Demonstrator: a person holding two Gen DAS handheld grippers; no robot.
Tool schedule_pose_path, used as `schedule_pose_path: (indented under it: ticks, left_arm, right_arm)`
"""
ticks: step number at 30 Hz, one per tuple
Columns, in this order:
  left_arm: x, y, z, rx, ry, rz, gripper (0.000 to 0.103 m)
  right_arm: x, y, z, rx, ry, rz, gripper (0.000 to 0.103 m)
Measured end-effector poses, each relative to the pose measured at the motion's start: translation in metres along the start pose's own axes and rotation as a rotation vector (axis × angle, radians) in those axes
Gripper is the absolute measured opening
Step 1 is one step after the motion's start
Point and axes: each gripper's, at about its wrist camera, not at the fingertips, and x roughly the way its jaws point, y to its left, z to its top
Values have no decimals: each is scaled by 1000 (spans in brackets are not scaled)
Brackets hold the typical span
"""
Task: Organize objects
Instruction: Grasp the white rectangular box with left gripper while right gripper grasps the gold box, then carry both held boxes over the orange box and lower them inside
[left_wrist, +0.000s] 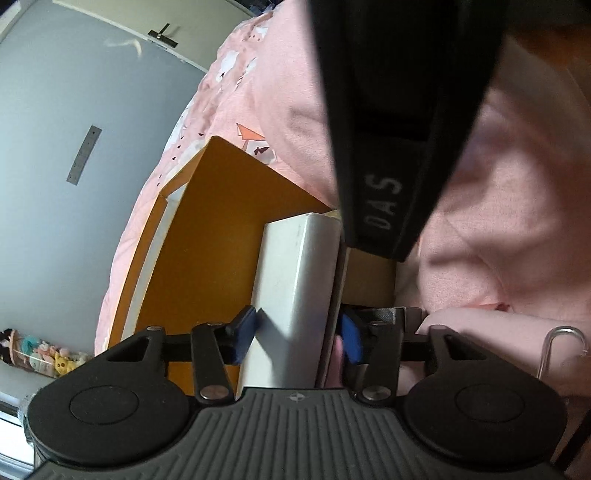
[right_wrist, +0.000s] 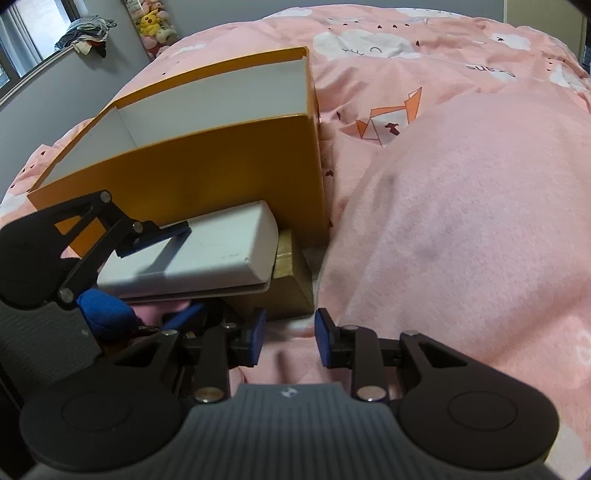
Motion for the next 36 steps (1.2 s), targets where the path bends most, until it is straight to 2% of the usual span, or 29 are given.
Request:
schedule_pose_path:
  ticks: [4,6,9,15,18,28,32,36]
  left_arm:
    - [-9,19,-7,-72,-11,-21,41]
    - [-15,31,-11,-110,-14,-39,37]
    - [-25,55,-16,-182,-23,-77,34]
    - [-33,115,-30,-389,-20,-230,34]
    - [-39,135,-25,-472,-22,-277,32]
    - [-60,179,-30,-708,-55,-358,32]
    - [-73,198,-37,-770,-80,-362,32]
    - [-83,220,-45,-825,-101,-355,32]
  right_arm:
    - [-3,3,1,-24,-10,16,38]
    - [-4,7,2,-54,-24,12,49]
    - [-3,13,6,-110,-43,-5,55]
    - [6,24,22,-198,-36,-16,66]
    - [11,30,30,-199,-14,12,66]
    - [42,32,43,-170,74,-9,63]
    - [29,30,44,-161,56,-15,63]
    - [-7,32,50,-169,-1,-3,63]
